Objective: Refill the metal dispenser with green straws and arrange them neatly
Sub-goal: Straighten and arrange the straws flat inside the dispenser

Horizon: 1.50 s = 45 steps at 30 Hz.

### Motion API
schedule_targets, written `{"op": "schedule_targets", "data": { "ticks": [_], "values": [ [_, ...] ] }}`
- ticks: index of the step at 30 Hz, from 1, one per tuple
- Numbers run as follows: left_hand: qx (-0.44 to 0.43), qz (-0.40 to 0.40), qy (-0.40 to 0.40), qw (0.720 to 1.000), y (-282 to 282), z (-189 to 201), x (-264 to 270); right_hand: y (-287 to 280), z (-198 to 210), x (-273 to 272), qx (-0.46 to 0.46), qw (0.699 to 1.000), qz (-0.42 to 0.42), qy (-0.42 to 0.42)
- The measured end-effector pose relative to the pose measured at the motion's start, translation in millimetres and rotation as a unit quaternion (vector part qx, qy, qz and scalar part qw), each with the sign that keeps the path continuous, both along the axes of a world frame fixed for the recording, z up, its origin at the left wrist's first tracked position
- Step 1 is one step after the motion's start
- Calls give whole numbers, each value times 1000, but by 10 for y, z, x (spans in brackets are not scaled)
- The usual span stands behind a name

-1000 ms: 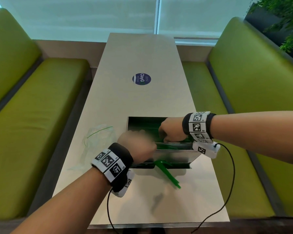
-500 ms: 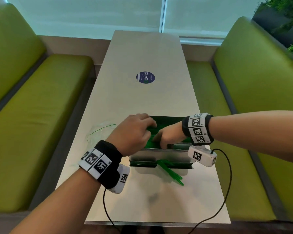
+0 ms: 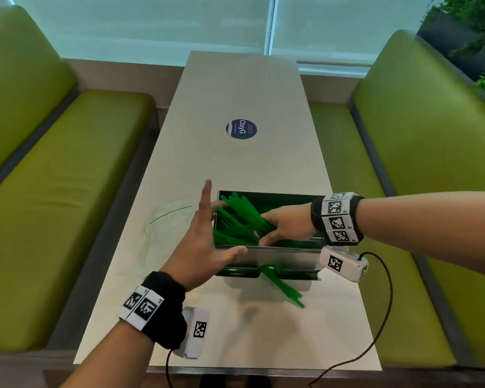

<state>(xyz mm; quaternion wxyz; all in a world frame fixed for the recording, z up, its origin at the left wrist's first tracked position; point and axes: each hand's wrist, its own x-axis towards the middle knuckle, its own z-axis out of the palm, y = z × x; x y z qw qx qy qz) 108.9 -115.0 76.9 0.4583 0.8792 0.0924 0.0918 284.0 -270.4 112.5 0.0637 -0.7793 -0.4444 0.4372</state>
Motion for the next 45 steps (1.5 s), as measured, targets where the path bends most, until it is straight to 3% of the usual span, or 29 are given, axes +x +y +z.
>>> {"op": "schedule_targets", "data": {
  "ticks": [12, 16, 18, 20, 22, 24, 26, 31, 33, 37, 41, 45],
  "values": [
    [167, -7, -164, 972, -151, 206, 90, -156, 9, 79, 120, 975, -150, 108],
    [242, -60, -76, 965, -202, 205, 236, -206, 43, 117, 182, 929, -251, 202],
    [302, -95, -4, 949, -243, 189, 321, -219, 67, 113, 206, 921, -265, 197],
    [325, -93, 15, 941, -293, 218, 384, -215, 80, 75, 219, 925, -260, 171],
    [266, -66, 7, 962, -346, 313, 420, -206, 64, 35, 225, 929, -256, 145],
    [142, -54, 14, 988, -390, 389, 434, -198, 59, 4, 224, 935, -247, 118],
    [64, -59, 11, 996, -442, 441, 444, -189, 83, -14, 223, 940, -234, 107],
    [54, -50, -1, 997, -478, 422, 485, -192, 106, -7, 229, 939, -246, 74],
    [58, -19, 21, 998, -379, 395, 493, -194, 130, 25, 236, 931, -260, 101],
    [134, 3, 53, 990, -149, 360, 490, -211, 352, 92, 303, 881, -305, 200],
    [202, -38, 72, 976, -133, 365, 472, -188, 615, 184, 368, 859, -299, 193],
    [334, -98, 88, 933, -163, 295, 491, -104, 840, 282, 428, 818, -289, 254]
  ]
}}
